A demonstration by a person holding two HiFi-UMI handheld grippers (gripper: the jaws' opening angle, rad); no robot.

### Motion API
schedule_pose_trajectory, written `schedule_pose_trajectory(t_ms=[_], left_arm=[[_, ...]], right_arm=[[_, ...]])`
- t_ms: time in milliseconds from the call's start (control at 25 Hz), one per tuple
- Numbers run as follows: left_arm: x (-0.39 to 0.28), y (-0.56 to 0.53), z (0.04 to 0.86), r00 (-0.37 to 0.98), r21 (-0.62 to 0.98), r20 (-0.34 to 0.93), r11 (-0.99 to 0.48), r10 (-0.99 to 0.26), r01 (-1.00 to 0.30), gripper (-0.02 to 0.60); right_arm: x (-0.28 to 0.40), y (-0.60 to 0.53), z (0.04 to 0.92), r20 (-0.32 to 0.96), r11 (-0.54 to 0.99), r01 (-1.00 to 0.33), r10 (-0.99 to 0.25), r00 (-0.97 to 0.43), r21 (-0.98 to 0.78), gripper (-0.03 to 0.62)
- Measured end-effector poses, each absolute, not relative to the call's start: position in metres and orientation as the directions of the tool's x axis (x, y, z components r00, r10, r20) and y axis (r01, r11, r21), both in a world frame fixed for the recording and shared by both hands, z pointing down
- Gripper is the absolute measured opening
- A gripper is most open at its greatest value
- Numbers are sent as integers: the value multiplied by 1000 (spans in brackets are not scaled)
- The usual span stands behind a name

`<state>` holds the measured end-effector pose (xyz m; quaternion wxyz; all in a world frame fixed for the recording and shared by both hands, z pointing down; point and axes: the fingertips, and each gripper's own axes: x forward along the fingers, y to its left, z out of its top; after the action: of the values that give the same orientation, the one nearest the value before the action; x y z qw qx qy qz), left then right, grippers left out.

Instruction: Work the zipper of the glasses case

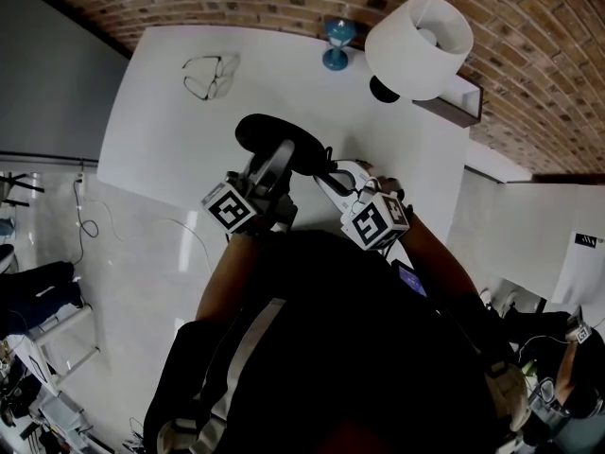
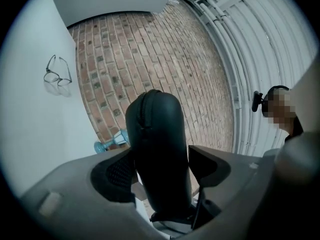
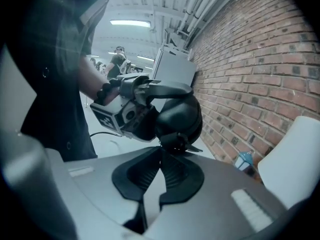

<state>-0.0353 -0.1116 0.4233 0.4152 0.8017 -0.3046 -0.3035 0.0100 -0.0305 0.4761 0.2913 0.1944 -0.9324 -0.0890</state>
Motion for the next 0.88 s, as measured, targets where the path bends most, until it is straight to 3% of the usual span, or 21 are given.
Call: schedule_pose_trajectory(t_ms=[400,560,880], left_arm=[[-25,-112,421,631,855,-272,-483,-727,-188,302],[-23,-111,429,620,902,-268,-418,-737,-107,275],[-25,-106,452,671,954,-125,-275,-731,-122,252]], right_arm=[[5,-16,485,531,945,-256,-326,-782,203,3],[8,-17,491,547,942,-263,-336,-767,210,3],[21,-26,497,573,909,-324,-418,-705,264,3]])
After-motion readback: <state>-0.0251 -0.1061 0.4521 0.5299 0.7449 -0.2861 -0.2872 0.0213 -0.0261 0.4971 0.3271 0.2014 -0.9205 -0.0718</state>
